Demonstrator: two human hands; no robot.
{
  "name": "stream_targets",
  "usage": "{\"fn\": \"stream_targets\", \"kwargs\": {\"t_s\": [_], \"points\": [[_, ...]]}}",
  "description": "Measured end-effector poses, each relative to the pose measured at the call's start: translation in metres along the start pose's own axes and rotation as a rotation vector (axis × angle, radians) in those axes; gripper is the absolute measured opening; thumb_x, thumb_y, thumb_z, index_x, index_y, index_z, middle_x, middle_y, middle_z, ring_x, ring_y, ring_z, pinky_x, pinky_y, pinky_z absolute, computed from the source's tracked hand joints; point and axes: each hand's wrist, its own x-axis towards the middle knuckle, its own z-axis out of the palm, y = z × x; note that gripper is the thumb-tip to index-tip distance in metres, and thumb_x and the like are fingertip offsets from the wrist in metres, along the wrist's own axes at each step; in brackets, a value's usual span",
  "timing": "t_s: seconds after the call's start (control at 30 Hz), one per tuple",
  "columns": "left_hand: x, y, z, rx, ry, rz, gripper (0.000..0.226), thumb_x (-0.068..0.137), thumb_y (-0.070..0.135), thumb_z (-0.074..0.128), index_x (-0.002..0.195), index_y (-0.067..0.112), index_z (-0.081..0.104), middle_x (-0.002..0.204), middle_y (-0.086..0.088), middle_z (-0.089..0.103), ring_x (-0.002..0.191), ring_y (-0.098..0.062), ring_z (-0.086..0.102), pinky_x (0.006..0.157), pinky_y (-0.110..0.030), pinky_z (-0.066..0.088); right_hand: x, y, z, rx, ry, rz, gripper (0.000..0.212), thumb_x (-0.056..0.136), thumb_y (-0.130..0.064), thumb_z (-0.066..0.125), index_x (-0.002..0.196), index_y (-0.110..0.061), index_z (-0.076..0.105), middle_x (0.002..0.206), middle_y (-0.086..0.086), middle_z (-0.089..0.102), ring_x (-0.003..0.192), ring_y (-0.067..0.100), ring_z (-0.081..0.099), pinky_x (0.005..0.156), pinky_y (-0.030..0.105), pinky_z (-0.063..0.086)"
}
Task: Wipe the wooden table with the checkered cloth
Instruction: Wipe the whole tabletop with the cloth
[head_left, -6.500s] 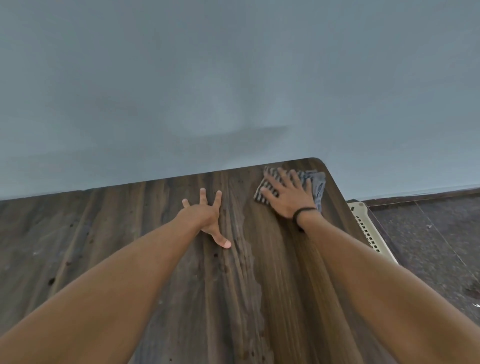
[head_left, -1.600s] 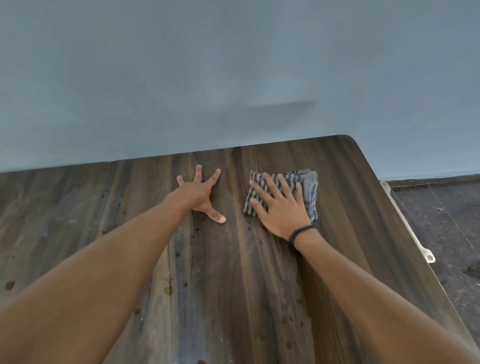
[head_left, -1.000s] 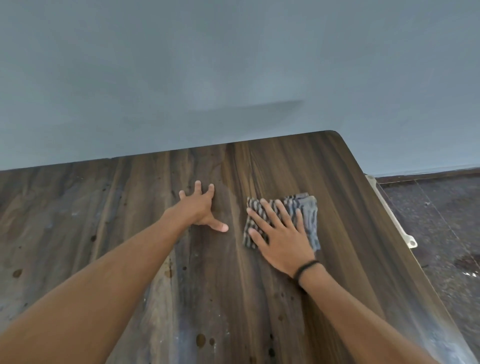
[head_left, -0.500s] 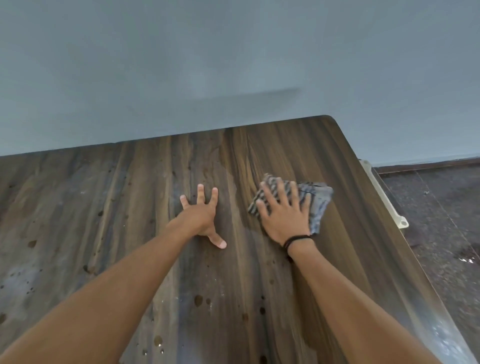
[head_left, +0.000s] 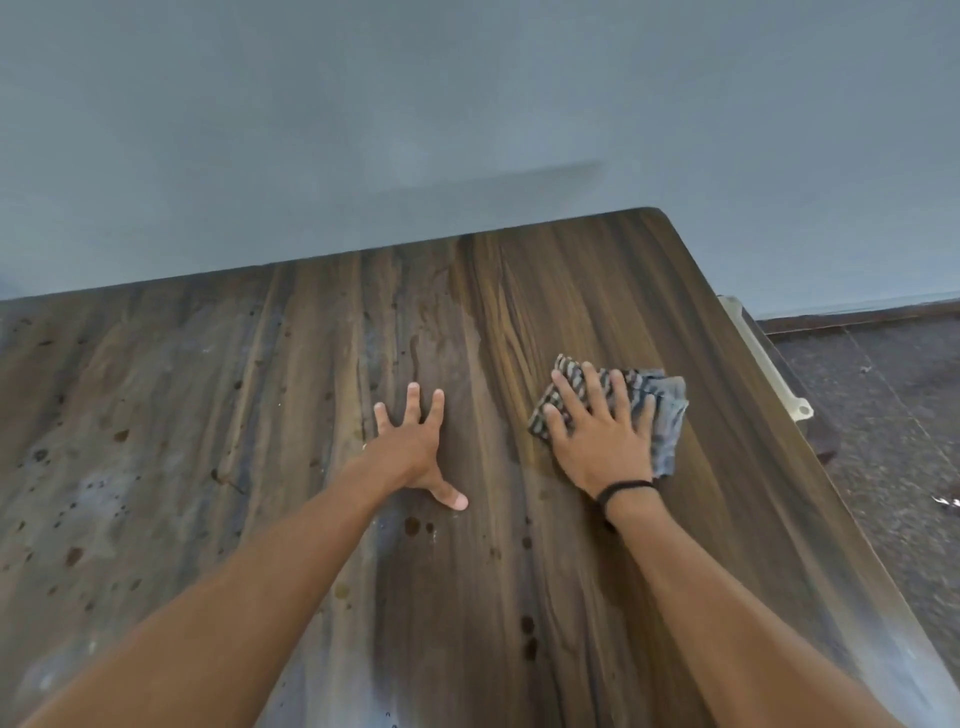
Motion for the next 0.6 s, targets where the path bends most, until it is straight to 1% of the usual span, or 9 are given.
{"fn": "stream_targets", "kwargs": {"t_s": [0.07, 0.13, 0.2, 0.27, 0.3, 0.43, 0.53, 0.57, 0.6], "points": [[0.0, 0.001, -0.001, 0.012, 0.004, 0.008, 0.155, 0.054, 0.063, 0.086, 0.147, 0.029, -0.034, 0.154, -0.003, -0.04, 0.141, -0.051, -0.023, 0.116, -0.063, 0.011, -0.022, -0.019, 0.018, -0.066, 0.043, -0.12, 0.058, 0.103, -0.064, 0.017, 0.159, -0.052, 0.006, 0.171, -0.012, 0.001, 0.157, 0.023, -0.006, 0.12, 0.057, -0.012], [0.002, 0.002, 0.001, 0.019, 0.019, 0.019, 0.156, 0.053, 0.064, 0.086, 0.147, 0.029, -0.033, 0.155, -0.004, -0.038, 0.141, -0.051, -0.022, 0.116, -0.062, 0.011, -0.052, 0.0, 0.03, -0.1, 0.029, -0.296, 0.058, 0.1, -0.07, 0.009, 0.156, -0.057, 0.004, 0.17, -0.017, 0.003, 0.158, 0.019, -0.003, 0.121, 0.055, -0.011], [0.0, 0.0, 0.002, 0.007, 0.047, 0.015, 0.156, 0.051, 0.064, 0.086, 0.148, 0.029, -0.031, 0.156, -0.003, -0.037, 0.142, -0.051, -0.021, 0.116, -0.062, 0.013, -0.05, 0.021, 0.02, -0.087, 0.034, -0.209, 0.058, 0.098, -0.071, 0.009, 0.155, -0.059, 0.005, 0.169, -0.019, 0.003, 0.157, 0.018, -0.001, 0.122, 0.054, -0.009], [-0.001, -0.002, 0.002, 0.0, 0.055, 0.01, 0.156, 0.051, 0.064, 0.087, 0.149, 0.029, -0.03, 0.157, -0.004, -0.035, 0.142, -0.051, -0.021, 0.116, -0.061, 0.009, -0.033, 0.011, 0.01, -0.023, 0.024, 0.005, 0.059, 0.102, -0.066, 0.016, 0.158, -0.054, 0.006, 0.17, -0.015, 0.001, 0.157, 0.021, -0.004, 0.121, 0.057, -0.01], [-0.002, -0.002, 0.002, 0.003, 0.059, 0.016, 0.157, 0.051, 0.064, 0.087, 0.149, 0.028, -0.03, 0.157, -0.005, -0.035, 0.142, -0.05, -0.02, 0.116, -0.06, 0.007, -0.035, -0.002, 0.012, -0.028, 0.034, 0.031, 0.059, 0.103, -0.063, 0.018, 0.159, -0.051, 0.006, 0.171, -0.012, 0.0, 0.157, 0.023, -0.006, 0.121, 0.058, -0.011], [-0.004, -0.001, 0.006, -0.014, 0.087, 0.024, 0.155, 0.051, 0.064, 0.087, 0.151, 0.029, -0.027, 0.158, -0.003, -0.033, 0.144, -0.048, -0.019, 0.116, -0.059, 0.008, -0.079, 0.011, 0.022, -0.087, -0.011, -0.248, 0.059, 0.099, -0.069, 0.008, 0.157, -0.057, 0.003, 0.17, -0.017, -0.003, 0.157, 0.018, -0.006, 0.123, 0.057, -0.009], [-0.006, -0.003, 0.006, -0.048, 0.095, 0.014, 0.152, 0.053, 0.059, 0.088, 0.152, 0.031, -0.024, 0.159, -0.001, -0.032, 0.144, -0.048, -0.018, 0.116, -0.061, 0.013, -0.066, 0.021, 0.008, -0.024, 0.013, -0.007, 0.058, 0.102, -0.065, 0.015, 0.159, -0.053, 0.005, 0.17, -0.015, -0.001, 0.157, 0.02, -0.006, 0.123, 0.057, -0.01], [-0.007, -0.002, 0.005, -0.054, 0.09, 0.016, 0.151, 0.054, 0.059, 0.088, 0.152, 0.03, -0.024, 0.159, -0.001, -0.031, 0.144, -0.048, -0.018, 0.116, -0.06, 0.013, -0.068, 0.011, 0.011, -0.026, 0.012, 0.027, 0.058, 0.104, -0.063, 0.016, 0.159, -0.051, 0.005, 0.171, -0.012, -0.002, 0.157, 0.023, -0.008, 0.122, 0.058, -0.011], [-0.009, -0.001, 0.006, -0.053, 0.092, 0.019, 0.15, 0.055, 0.058, 0.088, 0.153, 0.03, -0.023, 0.159, -0.001, -0.03, 0.144, -0.048, -0.017, 0.116, -0.06, 0.013, -0.076, 0.001, 0.017, -0.058, 0.028, -0.031, 0.058, 0.104, -0.063, 0.015, 0.159, -0.051, 0.003, 0.171, -0.012, -0.003, 0.157, 0.024, -0.009, 0.122, 0.058, -0.012]]}}
